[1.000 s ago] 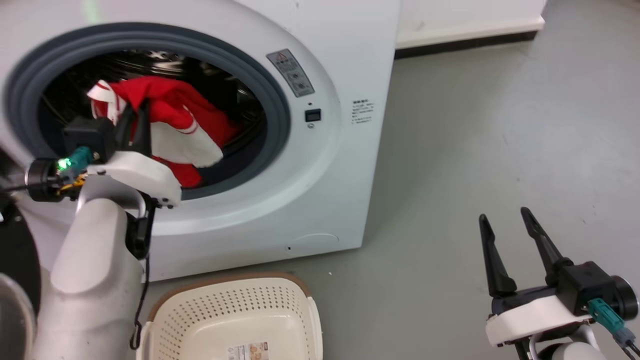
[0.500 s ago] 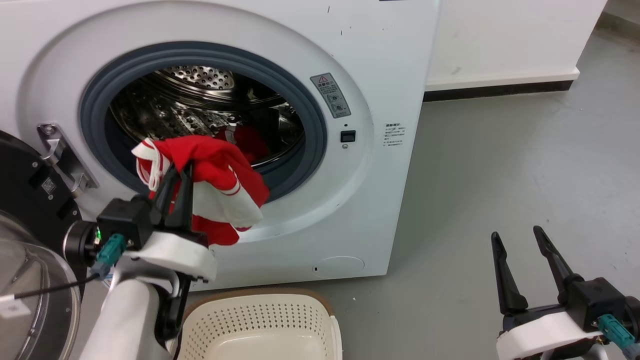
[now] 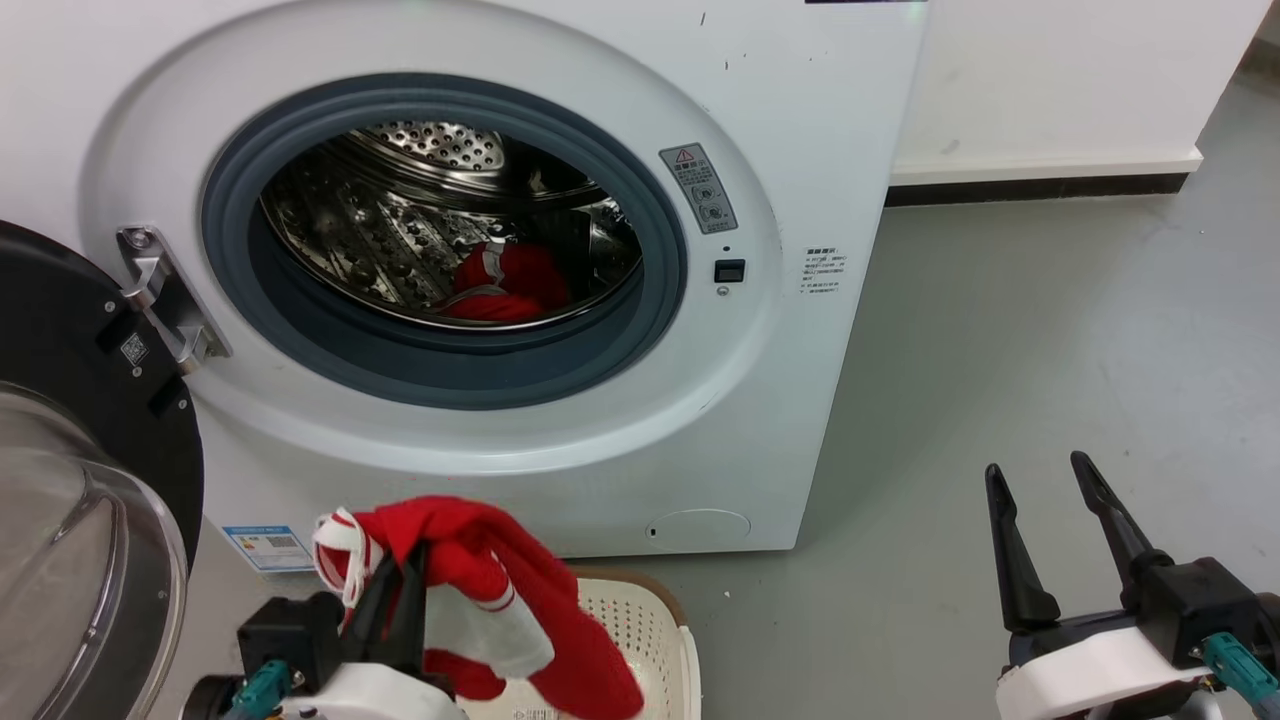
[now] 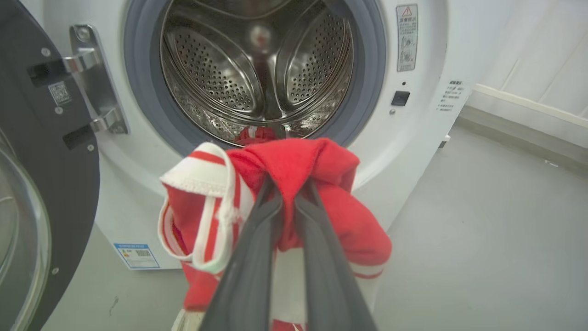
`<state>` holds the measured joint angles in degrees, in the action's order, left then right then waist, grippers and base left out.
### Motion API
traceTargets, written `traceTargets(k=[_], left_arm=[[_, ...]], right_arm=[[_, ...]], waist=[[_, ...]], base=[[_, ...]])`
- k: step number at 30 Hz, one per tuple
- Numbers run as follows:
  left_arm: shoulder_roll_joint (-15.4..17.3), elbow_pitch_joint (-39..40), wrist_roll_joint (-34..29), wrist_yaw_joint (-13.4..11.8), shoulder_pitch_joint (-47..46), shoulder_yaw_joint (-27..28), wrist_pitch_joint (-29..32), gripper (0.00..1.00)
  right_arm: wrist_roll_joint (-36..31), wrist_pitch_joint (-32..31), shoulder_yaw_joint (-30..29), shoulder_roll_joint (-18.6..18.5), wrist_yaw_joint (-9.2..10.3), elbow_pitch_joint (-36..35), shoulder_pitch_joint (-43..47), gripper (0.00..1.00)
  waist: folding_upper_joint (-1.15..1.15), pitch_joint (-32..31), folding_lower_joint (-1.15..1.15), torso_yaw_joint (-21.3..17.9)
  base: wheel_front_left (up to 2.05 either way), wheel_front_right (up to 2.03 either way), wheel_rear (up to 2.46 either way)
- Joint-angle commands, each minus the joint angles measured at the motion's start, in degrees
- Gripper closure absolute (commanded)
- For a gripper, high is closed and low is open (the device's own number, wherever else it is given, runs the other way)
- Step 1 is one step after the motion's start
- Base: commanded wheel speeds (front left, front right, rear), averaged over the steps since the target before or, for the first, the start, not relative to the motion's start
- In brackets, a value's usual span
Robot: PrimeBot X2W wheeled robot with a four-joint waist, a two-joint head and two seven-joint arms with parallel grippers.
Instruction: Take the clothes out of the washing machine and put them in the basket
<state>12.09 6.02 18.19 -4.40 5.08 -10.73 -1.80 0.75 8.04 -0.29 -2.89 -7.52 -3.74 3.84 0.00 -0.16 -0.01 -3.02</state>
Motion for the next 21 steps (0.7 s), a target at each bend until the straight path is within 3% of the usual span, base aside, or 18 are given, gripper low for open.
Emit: traceTargets(k=[1, 10, 21], left_arm=[[-0.62, -1.31, 0.66, -0.09, 1.07, -0.26, -0.06, 1.00], [-3.20, -17.89, 3.32, 0.92, -1.31, 0.06, -4.99, 1.00], [-3.39, -38.94, 4.35, 2.56, -12.05, 2.12, -11.35, 1.00]], right_arm=[[-0.22, 0.16, 0.18, 0.04, 0.06, -0.43, -0.06, 0.00], [0.07, 0.80, 1.29, 0.03, 0.06, -0.58, -3.71, 0.00], [0.59, 2.16, 2.42, 0.06, 0.05, 0.30, -8.52, 0.00]], waist=[[0.00, 1.10, 0.01, 0.17], [0.00, 7.74, 0.01, -1.90], [0.00, 17.98, 0.01, -6.19]], base=[[0.00, 0.00, 0.00], [0.00, 0.00, 0.00], [0.00, 0.00, 0.00]])
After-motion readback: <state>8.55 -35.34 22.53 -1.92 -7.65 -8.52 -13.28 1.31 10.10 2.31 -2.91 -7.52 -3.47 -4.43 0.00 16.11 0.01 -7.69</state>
